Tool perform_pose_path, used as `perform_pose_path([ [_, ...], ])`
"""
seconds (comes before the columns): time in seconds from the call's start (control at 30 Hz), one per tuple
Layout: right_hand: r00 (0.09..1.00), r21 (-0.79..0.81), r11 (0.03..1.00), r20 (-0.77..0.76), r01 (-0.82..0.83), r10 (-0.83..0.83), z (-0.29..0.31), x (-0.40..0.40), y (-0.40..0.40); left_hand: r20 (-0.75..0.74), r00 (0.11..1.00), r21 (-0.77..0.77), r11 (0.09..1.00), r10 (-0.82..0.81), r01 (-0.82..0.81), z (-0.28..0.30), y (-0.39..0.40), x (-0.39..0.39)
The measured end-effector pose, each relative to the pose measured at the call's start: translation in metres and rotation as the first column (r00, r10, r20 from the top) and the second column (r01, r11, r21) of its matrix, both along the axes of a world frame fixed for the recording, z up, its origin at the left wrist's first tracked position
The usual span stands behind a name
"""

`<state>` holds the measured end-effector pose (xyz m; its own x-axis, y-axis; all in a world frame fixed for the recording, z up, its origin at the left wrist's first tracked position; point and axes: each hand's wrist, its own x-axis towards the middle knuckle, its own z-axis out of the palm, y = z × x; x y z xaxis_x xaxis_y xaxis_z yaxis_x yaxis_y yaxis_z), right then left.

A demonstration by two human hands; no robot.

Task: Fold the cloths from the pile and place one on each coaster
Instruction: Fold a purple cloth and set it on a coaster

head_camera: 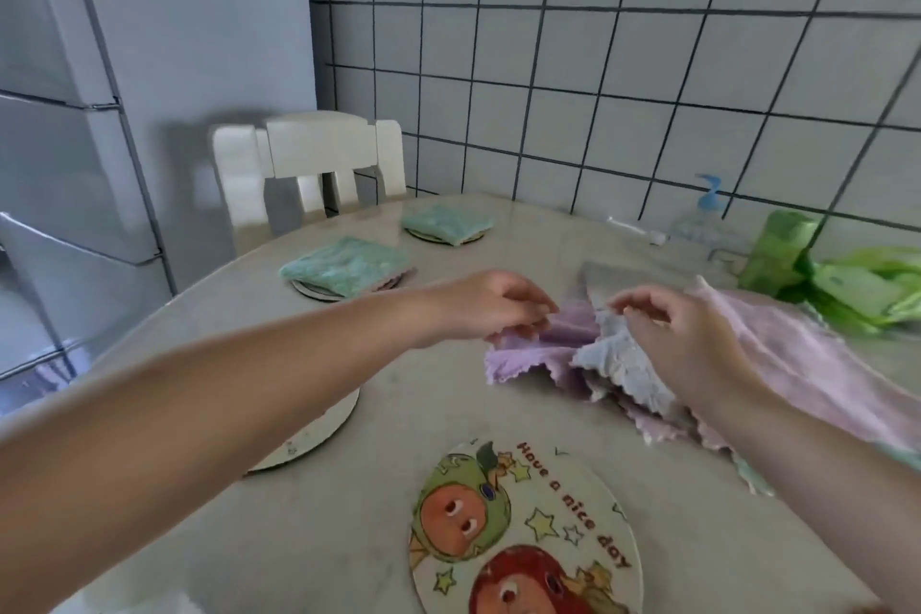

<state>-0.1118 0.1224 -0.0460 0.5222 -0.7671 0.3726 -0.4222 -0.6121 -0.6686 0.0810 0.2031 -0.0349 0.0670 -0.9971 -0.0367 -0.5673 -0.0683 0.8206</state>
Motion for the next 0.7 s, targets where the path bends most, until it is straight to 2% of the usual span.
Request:
perform_pose_path([
  [0.07,0.999,-0.010,0.999,0.004,0.049,-0.048,-0.005,-0.028,-0.002,0.142,0.985,0.020,0.995,-0.099,0.098,-0.004,0.000,-0.022],
  [0.13,0.995,-0.004,0.995,-0.004,0.096,-0.096,-0.010,-0.050,-0.001,0.330,0.926,0.021,0.982,-0.185,0.189,-0.012,0.000,-0.039],
  [0.2,0.990,-0.012,0.992,-0.068,0.122,-0.122,-0.016,-0.064,-0.001,0.549,0.803,-0.015,0.957,-0.234,0.289,-0.022,-0.003,-0.050],
  [0.3,0.951,-0.037,0.997,-0.298,0.073,-0.080,-0.029,-0.075,-0.003,0.823,0.548,-0.065,0.935,-0.147,0.349,-0.035,-0.007,-0.057],
  [0.37,0.893,-0.109,0.993,-0.449,-0.034,-0.019,-0.038,-0.078,-0.001,0.874,0.471,-0.086,0.914,-0.122,0.397,-0.043,-0.011,-0.056],
  [0.43,0.821,-0.192,0.970,-0.571,-0.148,0.012,-0.045,-0.079,0.003,0.866,0.479,-0.075,0.910,-0.143,0.409,-0.050,-0.015,-0.056],
  [0.5,0.740,-0.262,0.941,-0.672,-0.212,-0.020,-0.051,-0.076,0.007,0.864,0.473,-0.009,0.935,-0.172,0.355,-0.054,-0.016,-0.059],
  [0.6,0.713,-0.256,0.945,-0.700,-0.201,-0.038,-0.060,-0.068,0.010,0.903,0.387,0.095,0.963,-0.190,0.251,-0.053,-0.017,-0.067],
  [0.7,0.719,-0.247,0.956,-0.692,-0.161,-0.058,-0.063,-0.061,0.010,0.914,0.366,0.081,0.964,-0.172,0.252,-0.050,-0.019,-0.072],
])
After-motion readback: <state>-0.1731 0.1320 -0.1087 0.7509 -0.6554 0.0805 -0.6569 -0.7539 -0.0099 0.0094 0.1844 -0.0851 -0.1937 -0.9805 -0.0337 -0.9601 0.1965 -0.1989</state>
